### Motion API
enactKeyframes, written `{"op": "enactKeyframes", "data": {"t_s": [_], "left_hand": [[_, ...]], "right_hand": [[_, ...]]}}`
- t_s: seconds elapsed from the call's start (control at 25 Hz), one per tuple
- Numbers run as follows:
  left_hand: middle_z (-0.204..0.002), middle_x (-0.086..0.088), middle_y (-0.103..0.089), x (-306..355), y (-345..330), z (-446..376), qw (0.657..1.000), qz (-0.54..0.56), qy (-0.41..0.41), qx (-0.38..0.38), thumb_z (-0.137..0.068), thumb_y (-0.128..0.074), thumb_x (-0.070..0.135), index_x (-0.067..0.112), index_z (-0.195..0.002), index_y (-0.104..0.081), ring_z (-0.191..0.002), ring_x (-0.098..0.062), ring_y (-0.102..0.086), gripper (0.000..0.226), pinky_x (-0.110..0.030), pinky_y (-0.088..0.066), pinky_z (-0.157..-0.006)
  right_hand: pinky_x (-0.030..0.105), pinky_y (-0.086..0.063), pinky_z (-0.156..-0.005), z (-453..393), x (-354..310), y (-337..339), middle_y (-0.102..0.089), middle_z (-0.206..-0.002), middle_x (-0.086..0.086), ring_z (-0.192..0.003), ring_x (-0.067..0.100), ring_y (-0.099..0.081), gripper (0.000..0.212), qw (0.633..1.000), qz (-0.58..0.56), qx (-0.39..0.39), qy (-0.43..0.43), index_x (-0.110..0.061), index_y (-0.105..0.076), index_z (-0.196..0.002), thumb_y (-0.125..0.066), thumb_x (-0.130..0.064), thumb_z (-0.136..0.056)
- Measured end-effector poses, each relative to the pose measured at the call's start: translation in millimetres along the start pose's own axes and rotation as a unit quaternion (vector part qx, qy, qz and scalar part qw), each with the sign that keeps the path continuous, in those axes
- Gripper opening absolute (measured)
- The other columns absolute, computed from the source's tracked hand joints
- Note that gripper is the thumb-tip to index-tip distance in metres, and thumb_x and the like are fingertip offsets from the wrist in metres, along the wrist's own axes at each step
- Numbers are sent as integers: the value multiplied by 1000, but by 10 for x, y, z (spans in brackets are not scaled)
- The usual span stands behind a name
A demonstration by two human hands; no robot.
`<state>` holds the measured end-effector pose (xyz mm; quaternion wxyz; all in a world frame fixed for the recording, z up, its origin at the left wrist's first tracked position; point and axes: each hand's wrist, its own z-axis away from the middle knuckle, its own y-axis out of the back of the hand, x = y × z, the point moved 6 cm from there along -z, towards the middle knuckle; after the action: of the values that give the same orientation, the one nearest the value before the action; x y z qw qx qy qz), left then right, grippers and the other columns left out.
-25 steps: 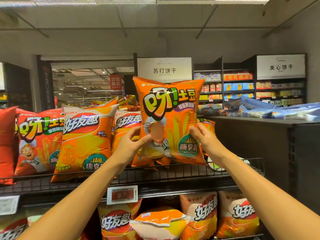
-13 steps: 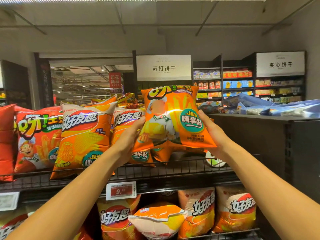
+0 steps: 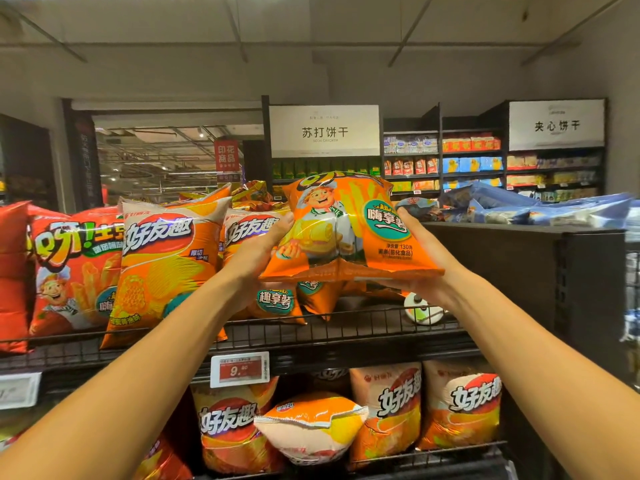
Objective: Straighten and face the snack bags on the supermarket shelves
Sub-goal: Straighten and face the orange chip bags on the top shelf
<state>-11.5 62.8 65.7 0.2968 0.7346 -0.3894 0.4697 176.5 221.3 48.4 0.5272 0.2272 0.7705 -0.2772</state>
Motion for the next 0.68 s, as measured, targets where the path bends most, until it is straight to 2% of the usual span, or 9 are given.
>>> {"op": "enactKeyframes", "data": {"t_s": [0.12, 0.24, 0.32, 0.4, 0.56, 0.6, 0.68], "left_hand": [[-98, -3, -78, 19, -13, 25, 1000, 0, -10, -12, -74, -58, 68, 27, -109, -71, -82, -18, -76, 55, -30, -58, -54], [-106, -6, -76, 12, -32, 41, 999, 17, -13, -34, -79, -58, 64, 29, -113, -71, -94, -23, -74, 50, -37, -61, -67], [-108, -5, -76, -9, -45, 55, 999, 40, 2, -35, -81, -59, 61, 26, -117, -69, -95, -23, -74, 51, -35, -61, -65], [-109, -4, -75, -12, -60, 68, 998, 60, 8, -32, -84, -59, 58, 26, -117, -68, -97, -23, -74, 47, -38, -61, -66], [-110, -13, -74, 45, -31, 64, 998, 48, -15, 26, -79, -67, 52, 13, -121, -66, -100, -35, -71, 57, -48, -59, -83], [-109, -15, -74, 59, -26, 71, 998, 42, -19, 42, -78, -69, 50, 9, -120, -66, -99, -36, -71, 59, -48, -57, -87], [-105, -14, -75, 85, -35, 83, 998, 24, -26, 60, -76, -71, 50, 8, -118, -66, -94, -33, -73, 60, -47, -58, -86]], "right_hand": [[43, -59, -79, 29, -1, 4, -75, -114, 9, -97, 28, -74, 55, 1000, 3, -4, 1, -27, -68, -121, -49, -69, -89], [43, -57, -83, 43, 35, 8, -74, -117, 10, -107, 30, -71, 59, 1000, 8, -12, -2, -28, -66, -126, -49, -69, -88], [43, -56, -87, 43, 73, -11, -74, -118, 10, -108, 31, -70, 57, 1000, 5, -26, -7, -29, -67, -124, -46, -68, -89], [43, -57, -85, 46, 115, -29, -74, -116, 11, -101, 28, -72, 56, 1000, 0, -26, -16, -28, -69, -119, -43, -68, -91], [35, -59, -66, 29, 187, 20, -76, -110, 12, -91, 26, -75, 61, 999, 37, 11, -25, -22, -66, -122, -39, -68, -93], [34, -59, -65, 27, 202, 18, -76, -110, 13, -93, 27, -75, 60, 999, 37, 11, -25, -21, -65, -123, -41, -67, -93], [39, -59, -74, 20, 228, 4, -74, -115, 15, -105, 32, -72, 58, 999, 25, 12, -27, -19, -65, -126, -44, -63, -93]]}}
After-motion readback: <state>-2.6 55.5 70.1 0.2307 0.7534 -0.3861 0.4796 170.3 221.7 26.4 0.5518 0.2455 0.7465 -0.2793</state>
